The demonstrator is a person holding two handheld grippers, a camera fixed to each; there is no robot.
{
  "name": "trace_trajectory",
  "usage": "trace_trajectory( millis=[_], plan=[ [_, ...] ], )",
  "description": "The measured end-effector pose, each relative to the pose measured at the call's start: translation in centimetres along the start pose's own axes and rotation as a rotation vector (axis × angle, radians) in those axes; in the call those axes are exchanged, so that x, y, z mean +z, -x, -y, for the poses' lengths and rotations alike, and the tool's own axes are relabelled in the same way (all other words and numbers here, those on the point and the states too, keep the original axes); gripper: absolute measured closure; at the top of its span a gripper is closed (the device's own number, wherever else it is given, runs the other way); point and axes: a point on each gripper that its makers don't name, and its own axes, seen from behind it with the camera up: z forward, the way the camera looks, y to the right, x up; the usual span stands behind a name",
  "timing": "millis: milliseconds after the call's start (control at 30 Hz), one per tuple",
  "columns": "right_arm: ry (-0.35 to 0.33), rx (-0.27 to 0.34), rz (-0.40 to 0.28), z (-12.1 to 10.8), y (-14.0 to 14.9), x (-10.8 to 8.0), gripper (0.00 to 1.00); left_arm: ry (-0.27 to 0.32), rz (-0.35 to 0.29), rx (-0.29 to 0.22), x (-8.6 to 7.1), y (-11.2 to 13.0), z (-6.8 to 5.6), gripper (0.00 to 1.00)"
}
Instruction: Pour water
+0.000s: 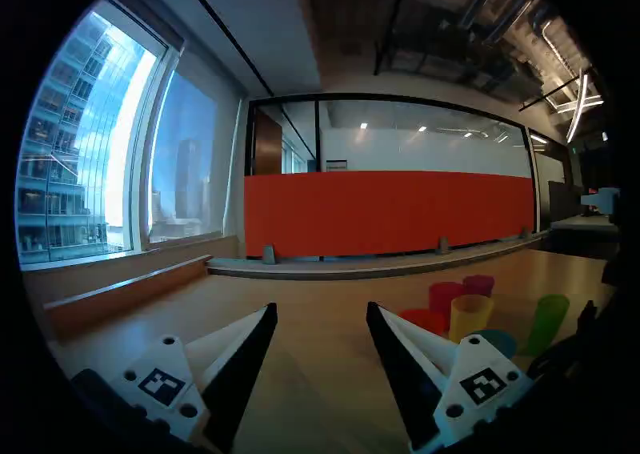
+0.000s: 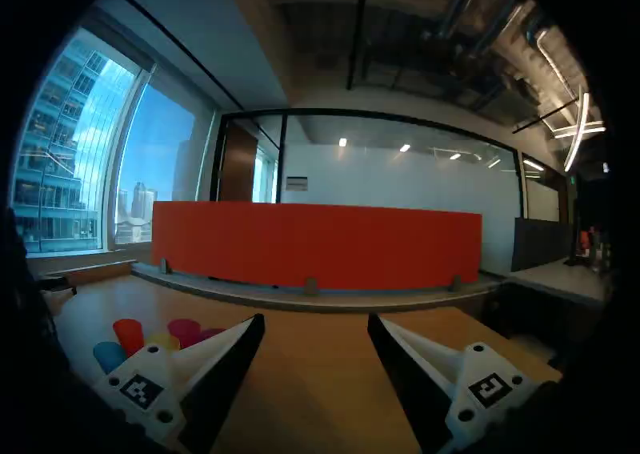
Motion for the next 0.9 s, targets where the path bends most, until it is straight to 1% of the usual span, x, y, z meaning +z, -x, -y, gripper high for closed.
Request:
trace_trajectory(
  millis=[167,300,567,900],
  plan=[
    [0.006,0.003,0.001,-0.4,-0.2,-0.1,0.0,-0.001,0.004,-0.002,0.1,0.4,-0.4,0.18],
    [0.014,0.008,-0.003,-0.9,-0.2,-0.2,0.0,0.011,0.01,-0.008,0.3,0.8,-1.0,0.18],
    [0.019,0.015,0.0,-1.2,-0.1,-0.2,0.0,0.025,0.016,-0.01,0.5,1.2,-1.9,0.18],
    [0.011,0.01,0.012,-0.9,0.6,0.0,0.0,0.03,0.031,-0.017,0.4,1.5,-2.0,0.18]
  ],
)
